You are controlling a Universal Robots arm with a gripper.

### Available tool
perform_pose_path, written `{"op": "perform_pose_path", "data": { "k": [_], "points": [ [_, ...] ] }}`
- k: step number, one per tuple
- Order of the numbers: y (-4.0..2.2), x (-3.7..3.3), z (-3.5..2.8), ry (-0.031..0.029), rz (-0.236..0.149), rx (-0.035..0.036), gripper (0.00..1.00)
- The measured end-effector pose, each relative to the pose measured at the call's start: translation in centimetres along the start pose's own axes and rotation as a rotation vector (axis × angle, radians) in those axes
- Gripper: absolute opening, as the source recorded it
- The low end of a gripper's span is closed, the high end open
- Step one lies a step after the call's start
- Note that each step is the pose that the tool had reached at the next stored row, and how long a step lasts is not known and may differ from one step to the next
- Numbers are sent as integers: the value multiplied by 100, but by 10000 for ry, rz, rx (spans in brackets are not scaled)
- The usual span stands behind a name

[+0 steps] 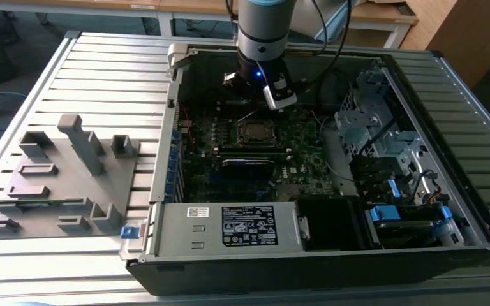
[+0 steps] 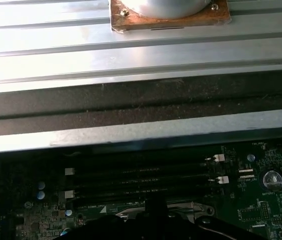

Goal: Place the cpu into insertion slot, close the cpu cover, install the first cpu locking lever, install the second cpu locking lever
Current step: 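Install the first cpu locking lever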

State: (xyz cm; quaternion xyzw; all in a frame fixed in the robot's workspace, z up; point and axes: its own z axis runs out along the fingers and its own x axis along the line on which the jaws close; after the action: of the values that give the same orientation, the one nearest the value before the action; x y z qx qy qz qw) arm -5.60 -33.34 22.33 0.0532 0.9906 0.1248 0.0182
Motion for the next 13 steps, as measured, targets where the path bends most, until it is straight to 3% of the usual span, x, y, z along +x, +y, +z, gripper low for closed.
{"op": "perform_pose_path", "data": {
  "k": [5, 13],
  "points": [
    [-14, -3, 53, 0, 0, 10, 11],
    [-16, -4, 66, -3, -1, 14, 11]
  ]
}}
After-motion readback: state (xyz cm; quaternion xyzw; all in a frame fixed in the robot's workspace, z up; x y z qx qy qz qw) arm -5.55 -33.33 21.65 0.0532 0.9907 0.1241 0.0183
